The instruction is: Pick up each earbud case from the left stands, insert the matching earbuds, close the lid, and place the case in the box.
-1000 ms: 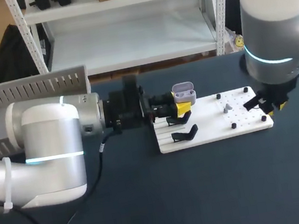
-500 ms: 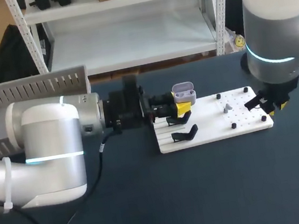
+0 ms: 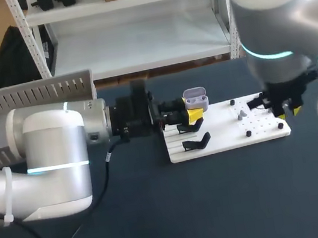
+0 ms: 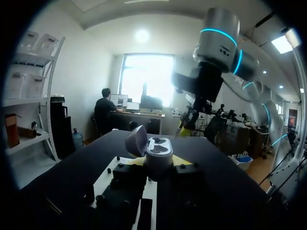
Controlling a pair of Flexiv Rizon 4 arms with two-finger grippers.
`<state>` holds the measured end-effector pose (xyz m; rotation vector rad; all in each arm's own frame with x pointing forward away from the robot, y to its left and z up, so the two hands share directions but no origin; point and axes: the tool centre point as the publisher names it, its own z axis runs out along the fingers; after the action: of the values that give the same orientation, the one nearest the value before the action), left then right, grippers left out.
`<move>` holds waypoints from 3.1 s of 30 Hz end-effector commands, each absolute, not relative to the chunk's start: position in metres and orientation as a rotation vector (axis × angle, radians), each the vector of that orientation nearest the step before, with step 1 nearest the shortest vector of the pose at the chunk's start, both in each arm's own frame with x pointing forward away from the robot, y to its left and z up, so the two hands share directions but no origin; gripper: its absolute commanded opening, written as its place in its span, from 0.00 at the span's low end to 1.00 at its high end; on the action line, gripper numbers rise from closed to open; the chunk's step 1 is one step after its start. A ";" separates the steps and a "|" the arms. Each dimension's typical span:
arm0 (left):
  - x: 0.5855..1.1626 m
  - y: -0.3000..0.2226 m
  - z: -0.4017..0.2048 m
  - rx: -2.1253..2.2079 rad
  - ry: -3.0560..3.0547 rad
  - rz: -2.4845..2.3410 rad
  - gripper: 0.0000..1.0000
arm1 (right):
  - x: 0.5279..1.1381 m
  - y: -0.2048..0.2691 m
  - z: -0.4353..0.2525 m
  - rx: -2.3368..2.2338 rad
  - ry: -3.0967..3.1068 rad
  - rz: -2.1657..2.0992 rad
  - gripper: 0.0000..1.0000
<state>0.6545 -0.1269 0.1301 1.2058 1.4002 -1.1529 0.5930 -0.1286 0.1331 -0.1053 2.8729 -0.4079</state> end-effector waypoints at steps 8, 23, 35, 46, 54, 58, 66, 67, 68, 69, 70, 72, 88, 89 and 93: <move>0.654 -0.127 0.129 1.202 1.398 -1.151 0.00 | 0.589 -0.081 0.169 0.265 2.927 -0.499 0.00; 0.654 -0.127 0.129 1.202 1.398 -1.151 0.00 | 0.580 -0.059 0.201 0.395 2.911 -0.363 0.00; 0.654 -0.127 0.129 1.202 1.398 -1.151 0.00 | 0.580 -0.059 0.201 0.395 2.911 -0.363 0.00; 0.654 -0.127 0.129 1.202 1.398 -1.151 0.00 | 0.580 -0.053 0.205 0.498 2.929 -0.379 0.00; 0.654 -0.127 0.129 1.202 1.398 -1.151 0.00 | 0.577 -0.031 0.225 0.798 2.881 -0.373 0.00; 0.654 -0.127 0.129 1.202 1.398 -1.151 0.00 | 0.579 -0.017 0.231 0.812 2.900 -0.331 0.00; 0.654 -0.127 0.129 1.202 1.398 -1.151 0.00 | 0.588 0.008 0.225 0.890 2.907 -0.326 0.00; 0.654 -0.127 0.129 1.202 1.398 -1.151 0.00 | 0.589 0.011 0.225 0.909 2.898 -0.348 0.00; 0.654 -0.127 0.129 1.202 1.398 -1.151 0.00 | 0.590 0.014 0.224 0.910 2.893 -0.346 0.00; 0.654 -0.127 0.129 1.202 1.398 -1.151 0.00 | 0.592 0.017 0.224 0.904 2.904 -0.322 0.00; 0.654 -0.127 0.129 1.202 1.398 -1.151 0.00 | 0.594 0.019 0.224 0.932 2.890 -0.331 0.00; 0.654 -0.127 0.129 1.202 1.398 -1.151 0.00 | 0.599 0.023 0.223 0.929 2.893 -0.332 0.00; 0.654 -0.127 0.129 1.202 1.398 -1.151 0.00 | 0.626 0.045 0.216 0.815 2.898 -0.437 0.00; 0.654 -0.127 0.129 1.202 1.398 -1.151 0.00 | 0.626 0.045 0.216 0.816 2.899 -0.441 0.00; 0.654 -0.127 0.129 1.202 1.398 -1.151 0.00 | 0.626 0.046 0.213 0.825 2.905 -0.474 0.00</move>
<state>0.6545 -0.1269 0.1301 1.2055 1.4000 -1.1529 0.6216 0.0415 0.2135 0.8114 2.8992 -0.4150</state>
